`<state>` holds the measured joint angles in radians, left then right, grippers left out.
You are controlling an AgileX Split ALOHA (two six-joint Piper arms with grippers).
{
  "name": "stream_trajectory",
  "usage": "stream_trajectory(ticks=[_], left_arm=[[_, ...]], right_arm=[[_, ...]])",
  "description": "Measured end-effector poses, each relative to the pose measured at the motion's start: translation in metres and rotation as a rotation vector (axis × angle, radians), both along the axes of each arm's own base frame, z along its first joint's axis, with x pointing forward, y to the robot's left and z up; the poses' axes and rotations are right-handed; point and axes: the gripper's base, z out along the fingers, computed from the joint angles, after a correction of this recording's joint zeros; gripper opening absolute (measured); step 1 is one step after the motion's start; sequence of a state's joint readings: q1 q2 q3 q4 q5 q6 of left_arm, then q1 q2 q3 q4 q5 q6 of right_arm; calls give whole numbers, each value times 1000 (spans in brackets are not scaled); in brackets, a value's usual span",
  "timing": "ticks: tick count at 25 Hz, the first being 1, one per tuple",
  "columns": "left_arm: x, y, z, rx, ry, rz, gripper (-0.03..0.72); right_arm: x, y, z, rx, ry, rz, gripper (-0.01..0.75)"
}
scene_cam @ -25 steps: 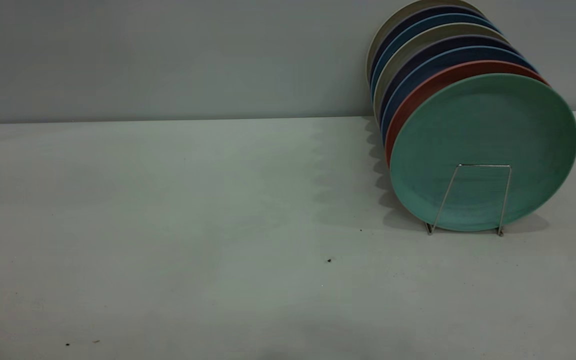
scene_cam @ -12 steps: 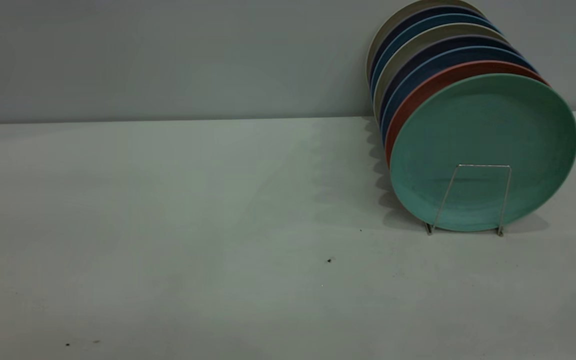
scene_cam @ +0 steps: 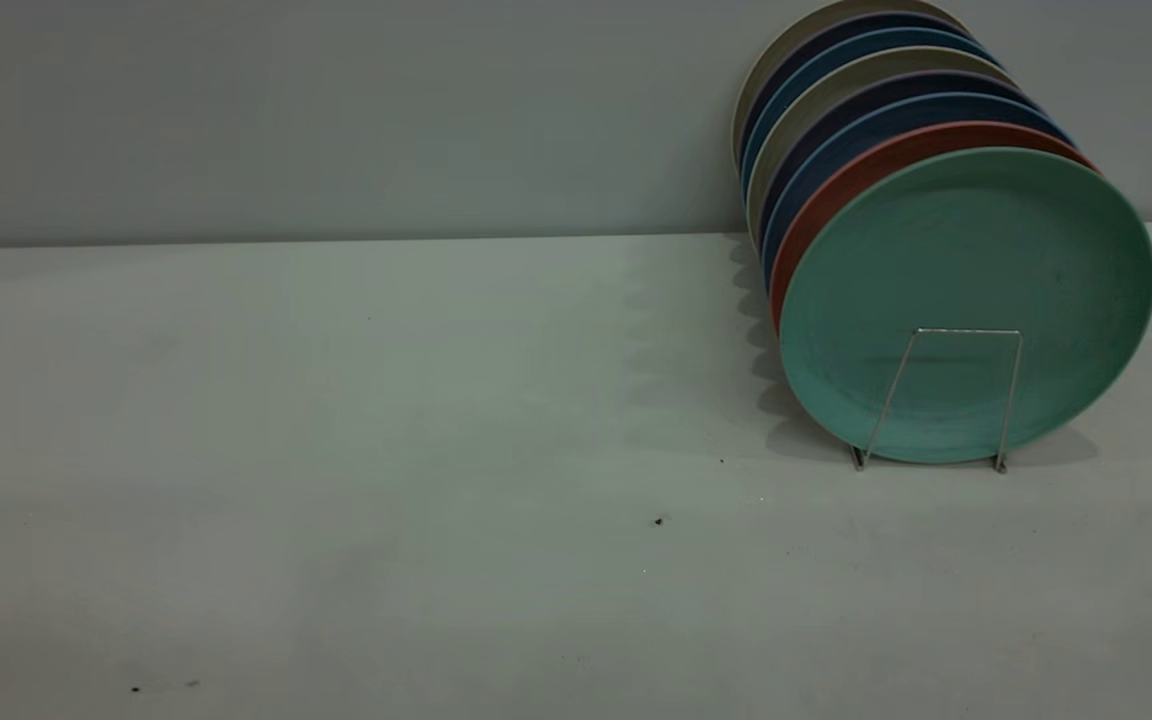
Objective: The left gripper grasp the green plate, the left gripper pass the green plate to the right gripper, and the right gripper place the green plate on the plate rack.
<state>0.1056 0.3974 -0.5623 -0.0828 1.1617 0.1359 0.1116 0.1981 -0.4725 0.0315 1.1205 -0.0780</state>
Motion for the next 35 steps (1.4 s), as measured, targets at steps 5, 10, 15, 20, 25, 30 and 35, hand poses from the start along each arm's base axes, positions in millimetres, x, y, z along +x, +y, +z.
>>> stream_trajectory(ticks=[5, 10, 15, 20, 25, 30, 35], left_arm=[[-11, -1, -16, 7, -58, -12, 591], [-29, -3, -14, 16, -185, -76, 591], [-44, -4, -14, 20, -295, -96, 591], [-50, -4, -14, 23, -338, -95, 591], [-50, -3, -14, 23, -340, -95, 591], [-53, -3, -14, 25, -360, -95, 591], [-55, -3, -15, 27, -369, -95, 591]], right_arm=[[-14, -2, 1, 10, -93, 0, 377], [-20, -2, 1, 14, -128, 0, 377], [-20, -2, 1, 14, -130, 0, 377], [-26, -3, 1, 18, -166, -2, 377], [-31, -3, 1, 22, -199, -3, 377], [-31, -3, 1, 22, -199, -5, 377], [-31, -3, 1, 22, -199, -5, 377]])
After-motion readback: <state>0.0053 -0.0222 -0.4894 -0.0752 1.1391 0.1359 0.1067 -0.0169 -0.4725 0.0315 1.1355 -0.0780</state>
